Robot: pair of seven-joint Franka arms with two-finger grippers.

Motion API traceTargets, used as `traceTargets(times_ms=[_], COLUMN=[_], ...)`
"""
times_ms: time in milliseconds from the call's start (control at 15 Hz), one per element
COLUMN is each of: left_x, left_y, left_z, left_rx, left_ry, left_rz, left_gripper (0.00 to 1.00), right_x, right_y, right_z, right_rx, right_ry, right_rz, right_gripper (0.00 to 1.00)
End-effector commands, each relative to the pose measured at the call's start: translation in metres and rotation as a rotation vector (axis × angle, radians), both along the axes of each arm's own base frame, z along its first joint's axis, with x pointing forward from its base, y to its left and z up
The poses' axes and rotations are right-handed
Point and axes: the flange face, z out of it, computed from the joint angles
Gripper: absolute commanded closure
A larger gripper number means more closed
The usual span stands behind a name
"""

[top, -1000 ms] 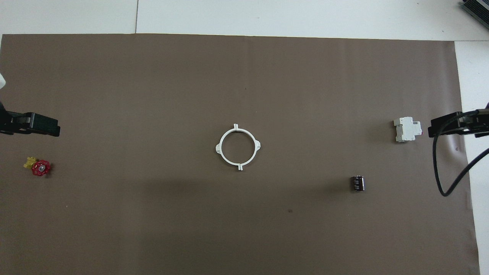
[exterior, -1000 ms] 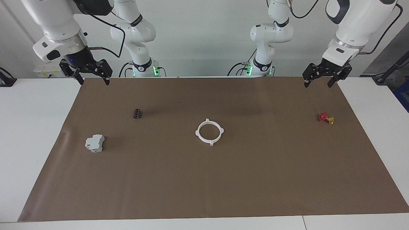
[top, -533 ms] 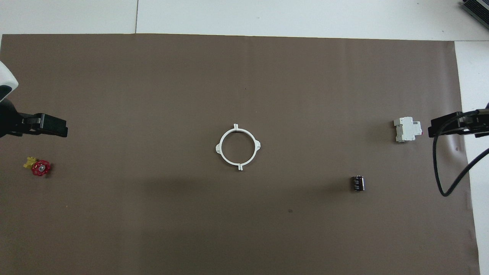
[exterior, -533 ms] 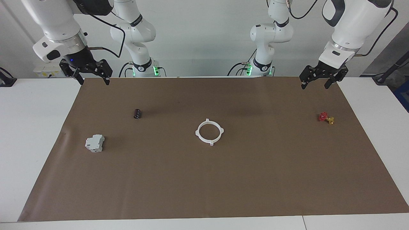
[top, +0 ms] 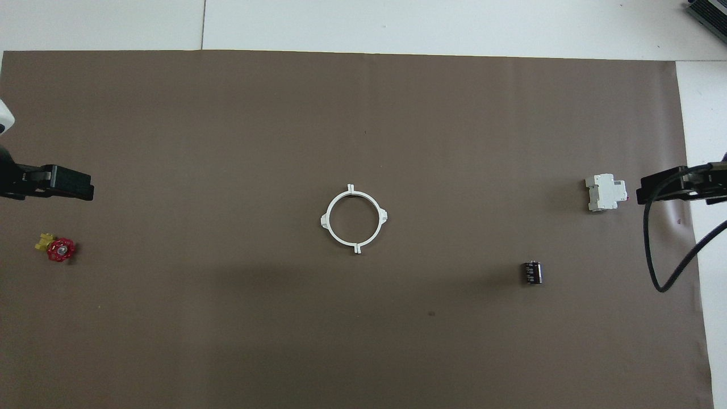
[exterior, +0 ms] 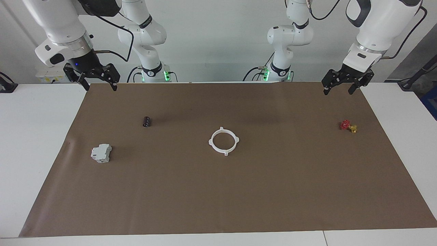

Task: Assemble drain pipe with both arms

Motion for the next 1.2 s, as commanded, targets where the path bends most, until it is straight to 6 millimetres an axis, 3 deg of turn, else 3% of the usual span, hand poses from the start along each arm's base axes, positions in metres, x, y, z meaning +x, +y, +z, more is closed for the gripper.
traceTargets(times_ms=[0,1133], left_x=[-0.0019,-0.0044], left_y=[0.0056,0.0057], left_z=[0.0049,0.0077], left_rx=[-0.014,-0.013], left_ry=[0.006,0.021], left_rz=[0.021,0.022], left_gripper=[0.0,0.0], right_x=[-0.0012,-0.0013], right_y=[-0.0015,-0.0024], right_z=[-0.0018,-0.0018], right_rx=[0.015,0.015], right_ry=[-0.006,-0.006], right_rz=[0.014,0.013], right_gripper=[0.0,0.0])
